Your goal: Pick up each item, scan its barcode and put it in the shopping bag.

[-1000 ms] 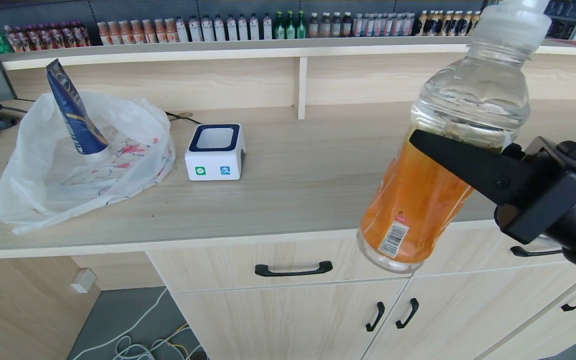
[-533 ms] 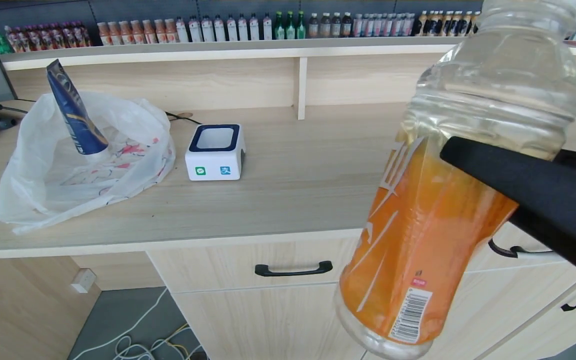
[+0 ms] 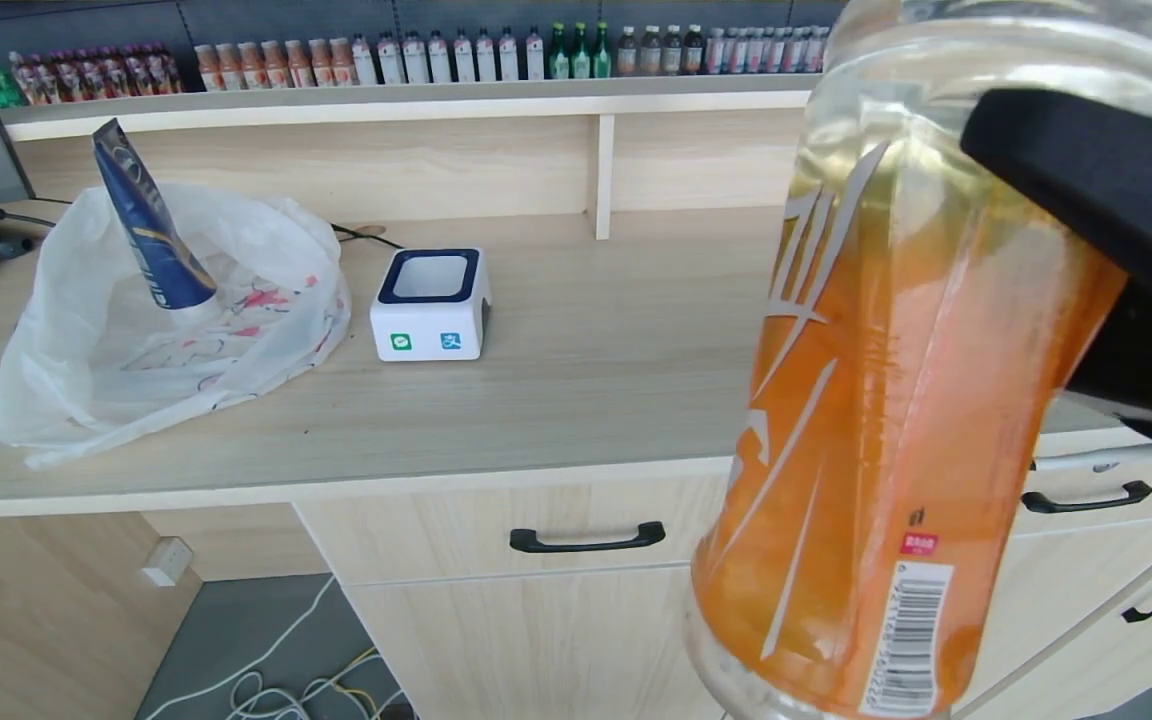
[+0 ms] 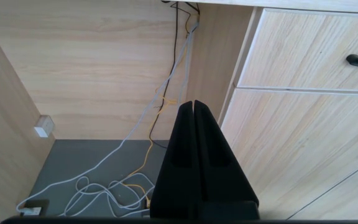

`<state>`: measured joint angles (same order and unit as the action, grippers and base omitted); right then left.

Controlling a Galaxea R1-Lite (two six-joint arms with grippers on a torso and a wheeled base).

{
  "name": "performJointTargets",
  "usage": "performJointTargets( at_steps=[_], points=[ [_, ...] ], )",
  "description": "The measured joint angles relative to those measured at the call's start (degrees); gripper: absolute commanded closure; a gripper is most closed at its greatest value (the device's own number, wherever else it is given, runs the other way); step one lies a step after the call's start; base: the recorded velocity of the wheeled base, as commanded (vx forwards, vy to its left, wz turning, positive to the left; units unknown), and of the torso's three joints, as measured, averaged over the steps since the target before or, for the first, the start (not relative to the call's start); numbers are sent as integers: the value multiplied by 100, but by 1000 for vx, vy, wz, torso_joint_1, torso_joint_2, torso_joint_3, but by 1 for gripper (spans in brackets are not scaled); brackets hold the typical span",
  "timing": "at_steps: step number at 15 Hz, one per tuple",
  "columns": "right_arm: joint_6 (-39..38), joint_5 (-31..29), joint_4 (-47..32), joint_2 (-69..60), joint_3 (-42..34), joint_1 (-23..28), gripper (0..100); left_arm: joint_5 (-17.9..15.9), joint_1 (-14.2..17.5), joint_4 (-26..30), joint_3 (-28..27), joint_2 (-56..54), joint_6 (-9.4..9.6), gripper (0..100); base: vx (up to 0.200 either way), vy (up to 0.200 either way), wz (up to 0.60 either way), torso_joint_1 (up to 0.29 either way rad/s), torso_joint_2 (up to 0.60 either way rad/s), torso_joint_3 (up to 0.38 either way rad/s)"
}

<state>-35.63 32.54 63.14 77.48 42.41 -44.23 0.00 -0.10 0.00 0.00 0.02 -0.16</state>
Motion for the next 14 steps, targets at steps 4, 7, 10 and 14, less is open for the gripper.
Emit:
performJointTargets(
  at_steps=[4, 7, 10, 14],
  points=[
    [41, 6, 0, 523, 571, 0, 100, 0, 0, 0, 0, 0, 0, 100, 0, 0, 0, 0, 0, 0],
    [39, 24, -5, 724, 645, -15, 100, 0, 0, 0, 0, 0, 0, 100, 0, 0, 0, 0, 0, 0],
    [22, 26, -7, 866, 695, -124, 100, 0, 2, 0, 0, 0, 0, 100, 0, 0, 0, 0, 0, 0],
    [6, 24, -5, 997, 739, -179, 100, 0, 0, 0, 0, 0, 0, 100, 0, 0, 0, 0, 0, 0]
  ],
)
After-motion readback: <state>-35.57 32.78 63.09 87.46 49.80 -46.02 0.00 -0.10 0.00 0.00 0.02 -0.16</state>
